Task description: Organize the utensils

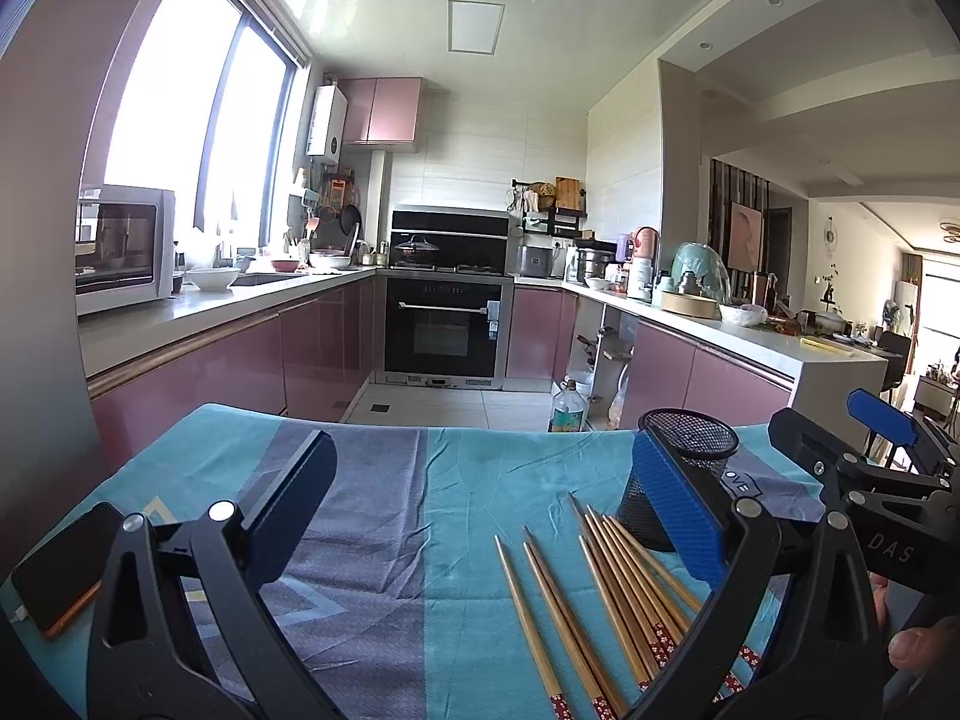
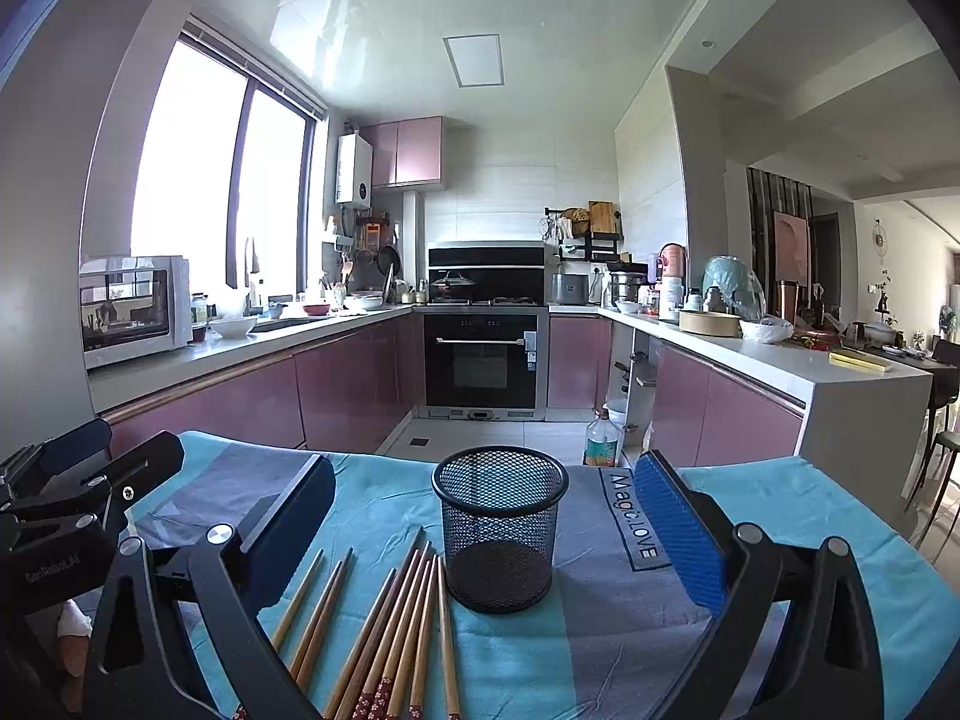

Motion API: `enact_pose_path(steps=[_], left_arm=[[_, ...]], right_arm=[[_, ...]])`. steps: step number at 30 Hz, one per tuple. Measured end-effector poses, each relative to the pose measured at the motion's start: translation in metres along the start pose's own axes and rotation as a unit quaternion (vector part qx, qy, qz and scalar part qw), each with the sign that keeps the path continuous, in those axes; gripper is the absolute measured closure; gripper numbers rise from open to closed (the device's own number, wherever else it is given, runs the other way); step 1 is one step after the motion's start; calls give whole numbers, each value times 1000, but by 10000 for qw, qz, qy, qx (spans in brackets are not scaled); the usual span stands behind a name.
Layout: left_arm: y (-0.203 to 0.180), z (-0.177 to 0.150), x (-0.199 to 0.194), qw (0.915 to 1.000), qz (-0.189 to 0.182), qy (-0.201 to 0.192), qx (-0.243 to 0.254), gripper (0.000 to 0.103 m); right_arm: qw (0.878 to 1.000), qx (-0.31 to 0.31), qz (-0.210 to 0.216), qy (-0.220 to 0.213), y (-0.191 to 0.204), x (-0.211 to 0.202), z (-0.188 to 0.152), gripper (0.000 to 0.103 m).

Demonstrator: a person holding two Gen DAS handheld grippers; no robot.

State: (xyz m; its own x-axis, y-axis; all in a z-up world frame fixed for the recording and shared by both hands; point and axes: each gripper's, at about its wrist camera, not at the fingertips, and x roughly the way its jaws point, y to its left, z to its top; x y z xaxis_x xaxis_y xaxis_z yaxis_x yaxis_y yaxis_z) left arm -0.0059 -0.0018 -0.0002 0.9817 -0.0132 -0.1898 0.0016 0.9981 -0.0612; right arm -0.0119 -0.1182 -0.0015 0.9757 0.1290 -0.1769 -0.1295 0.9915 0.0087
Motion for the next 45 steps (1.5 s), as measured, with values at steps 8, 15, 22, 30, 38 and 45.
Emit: enact_pose_path(steps=[8,15,22,30,38,45], left_arm=[[1,-2,3,10000,2,77,-32,6],[0,-2,3,10000,5,82,-34,6],[0,-2,3,10000,-10,80,-34,6],[0,-2,3,10000,-5,87,-41,6],[1,-2,2,9999,-11,99,-46,6],[1,-2,3,9999,-16,97,-46,6]], right_arm=[[10000,12,-43,-6,0,1,0,6],[10000,31,-46,-30,2,0,0,6],[10000,37,-43,-27,2,0,0,6],[10000,50,-28,-14,0,0,-1,6],[10000,58,-16,-20,-2,0,-1,6],[10000,53,-14,-29,-3,1,-2,6]])
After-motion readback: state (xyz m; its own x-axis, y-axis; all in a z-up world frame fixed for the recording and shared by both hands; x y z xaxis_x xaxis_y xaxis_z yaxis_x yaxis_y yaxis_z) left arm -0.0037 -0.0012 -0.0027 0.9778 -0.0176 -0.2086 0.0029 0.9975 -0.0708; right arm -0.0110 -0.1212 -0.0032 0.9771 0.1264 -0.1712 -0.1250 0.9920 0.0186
